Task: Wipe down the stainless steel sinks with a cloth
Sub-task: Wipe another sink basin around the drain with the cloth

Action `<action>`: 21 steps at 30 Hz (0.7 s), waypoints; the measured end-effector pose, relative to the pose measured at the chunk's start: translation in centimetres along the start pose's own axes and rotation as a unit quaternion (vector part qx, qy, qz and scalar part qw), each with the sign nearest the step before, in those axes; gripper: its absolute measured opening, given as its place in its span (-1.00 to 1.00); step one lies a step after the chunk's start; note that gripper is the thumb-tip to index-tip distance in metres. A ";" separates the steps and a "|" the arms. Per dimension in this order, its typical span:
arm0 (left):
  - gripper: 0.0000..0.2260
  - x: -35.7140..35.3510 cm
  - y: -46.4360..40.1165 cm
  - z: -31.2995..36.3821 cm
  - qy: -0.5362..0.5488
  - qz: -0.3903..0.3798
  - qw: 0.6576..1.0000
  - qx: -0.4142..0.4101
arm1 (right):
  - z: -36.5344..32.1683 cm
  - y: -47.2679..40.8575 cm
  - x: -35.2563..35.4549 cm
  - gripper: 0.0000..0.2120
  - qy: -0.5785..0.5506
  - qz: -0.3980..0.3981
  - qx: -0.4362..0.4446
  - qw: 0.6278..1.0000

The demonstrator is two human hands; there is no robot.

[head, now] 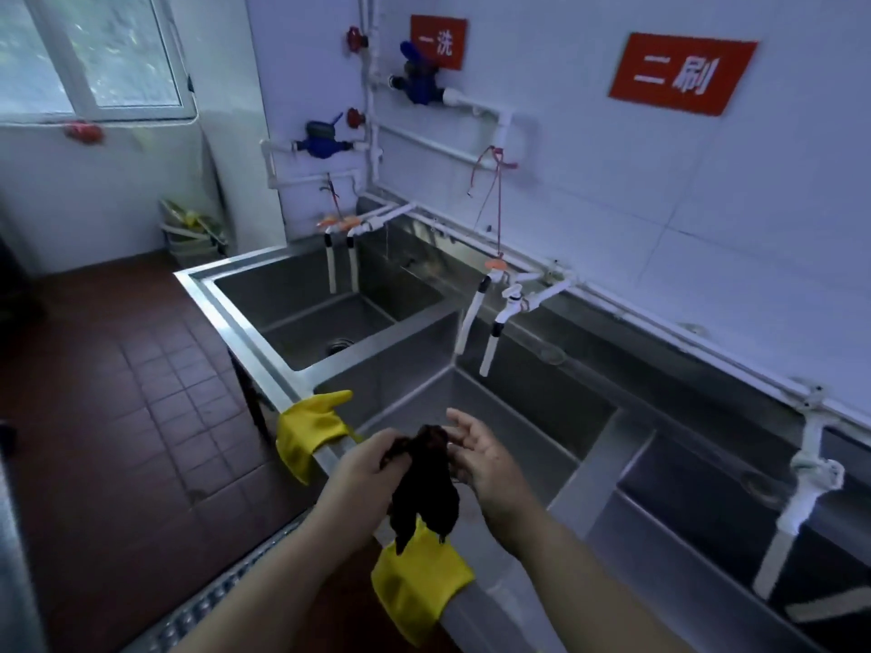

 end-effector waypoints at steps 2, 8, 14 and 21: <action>-0.84 3.0 -1.0 -1.0 0.010 -0.016 1.000 -0.005 | 0.2 -2.2 -3.5 -0.66 -0.030 -0.010 -0.021 0.999; -0.83 12.3 -5.6 -5.4 0.000 0.011 1.000 0.008 | -1.8 -7.2 -9.0 -0.76 0.096 0.045 0.010 0.994; -0.89 13.3 -11.0 -6.2 -0.051 -0.026 0.998 0.033 | -4.3 -9.9 -7.1 -0.80 0.177 0.144 0.021 0.973; -0.23 5.6 -16.8 -6.6 -0.062 -0.179 0.982 0.014 | -2.8 -14.7 -2.5 -0.84 0.182 0.196 -0.017 0.963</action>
Point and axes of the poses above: each hand's wrist, its own y-axis away from the middle knuckle, its own x-axis out of the back of the hand, z = x × y, the point moved 10 cm from there along -y, towards the middle knuckle, and after that the axes turned 5 degrees about y, right-handed, at the moved point
